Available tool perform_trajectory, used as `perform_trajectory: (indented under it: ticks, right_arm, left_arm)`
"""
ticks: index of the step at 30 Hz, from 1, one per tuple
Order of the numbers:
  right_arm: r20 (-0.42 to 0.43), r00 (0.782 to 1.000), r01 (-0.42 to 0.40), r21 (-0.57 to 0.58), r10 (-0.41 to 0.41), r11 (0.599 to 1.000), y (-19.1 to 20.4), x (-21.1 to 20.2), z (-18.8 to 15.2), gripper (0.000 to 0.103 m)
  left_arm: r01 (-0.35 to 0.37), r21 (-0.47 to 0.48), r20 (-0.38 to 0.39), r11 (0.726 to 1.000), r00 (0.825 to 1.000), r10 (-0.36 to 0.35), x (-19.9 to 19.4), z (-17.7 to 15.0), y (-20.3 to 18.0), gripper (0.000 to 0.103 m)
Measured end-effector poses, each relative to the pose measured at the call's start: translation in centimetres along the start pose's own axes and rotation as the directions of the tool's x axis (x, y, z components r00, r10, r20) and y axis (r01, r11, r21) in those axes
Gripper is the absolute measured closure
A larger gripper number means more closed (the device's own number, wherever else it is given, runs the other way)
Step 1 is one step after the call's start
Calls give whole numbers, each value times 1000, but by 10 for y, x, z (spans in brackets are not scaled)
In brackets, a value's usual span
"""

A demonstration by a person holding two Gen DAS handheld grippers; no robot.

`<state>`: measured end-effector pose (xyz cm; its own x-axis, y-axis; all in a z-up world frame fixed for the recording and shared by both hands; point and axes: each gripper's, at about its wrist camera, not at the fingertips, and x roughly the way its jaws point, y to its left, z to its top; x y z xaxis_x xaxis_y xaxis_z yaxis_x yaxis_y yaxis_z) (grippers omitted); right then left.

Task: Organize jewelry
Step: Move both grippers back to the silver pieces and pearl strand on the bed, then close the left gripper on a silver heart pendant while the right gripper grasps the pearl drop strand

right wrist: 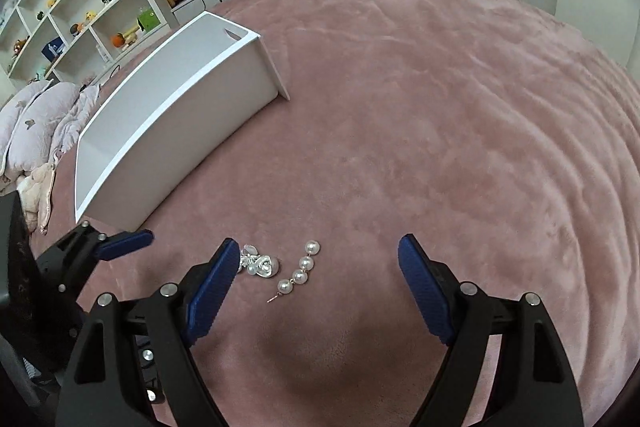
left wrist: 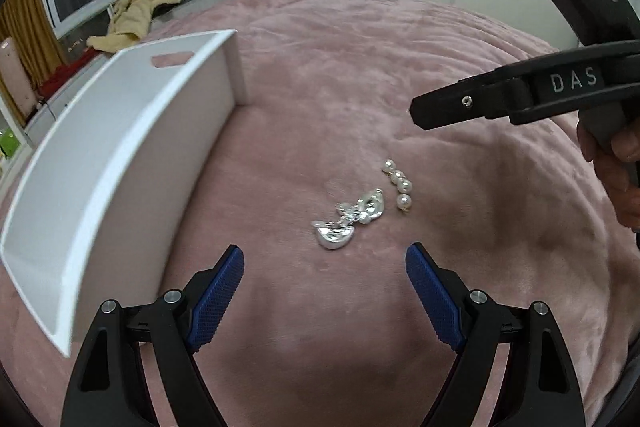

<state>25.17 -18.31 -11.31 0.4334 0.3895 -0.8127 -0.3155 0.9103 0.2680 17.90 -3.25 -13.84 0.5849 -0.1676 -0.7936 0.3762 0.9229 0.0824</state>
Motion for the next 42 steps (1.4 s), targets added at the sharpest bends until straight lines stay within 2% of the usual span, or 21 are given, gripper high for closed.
perform_trajectory:
  ticks: [4,9,14,16,19,21,23,26,27,28,31,34,36,38,42]
  right_arm:
    - [-36,999,0,-10,0,1000,-3,11,-3,25]
    - [-61,998,21,-16,-22,1000,-2,21,-5,29]
    - [-103,993,49,-21,-51,999,0,36,-5,42]
    - [-111,992,64,-31,-67,997,1,40,-6,56]
    - [-141,987,64,-50,-71,997,3,49,-9,59]
    - [-163,982,79,-85,-92,993,7,57,-10,65]
    - [-173,980,88,-94,-103,992,9,61,-11,66]
    - [-172,981,74,-97,-90,993,12,62,-10,76]
    - [-170,982,71,-102,-88,992,14,62,-10,84]
    - [-169,982,65,-106,-83,992,14,62,-10,88]
    - [-170,982,60,-124,-80,991,18,63,-11,93]
    - [-171,982,58,-121,-78,991,18,62,-11,93]
    - [-170,982,58,-114,-77,992,18,62,-11,93]
    - [-171,982,55,-111,-74,992,17,61,-11,93]
    - [-175,983,45,-99,-62,994,14,61,-10,97]
  left_arm:
    - [13,-7,-12,1000,1000,-14,14,0,-4,18]
    - [-5,-28,-29,1000,1000,5,35,1,-5,18]
    - [1,-41,-42,999,999,-2,51,1,-7,19]
    - [3,-42,-39,999,999,-5,53,1,-7,19]
    - [21,-46,-40,999,999,-23,55,1,-6,24]
    - [31,-54,-37,998,999,-33,55,1,-5,27]
    - [40,-59,-40,997,998,-42,56,0,-4,30]
    - [48,-61,-42,997,998,-50,57,0,-4,36]
    - [50,-63,-42,997,998,-53,57,-1,-4,39]
    - [59,-64,-41,996,997,-62,57,0,-4,42]
    - [69,-67,-43,995,996,-72,56,-1,-3,50]
    - [72,-72,-44,995,996,-76,56,-1,-3,56]
    - [69,-82,-46,994,996,-73,55,-1,-2,64]
    - [70,-94,-48,993,996,-75,55,0,0,64]
    - [60,-92,-55,994,996,-65,57,1,1,72]
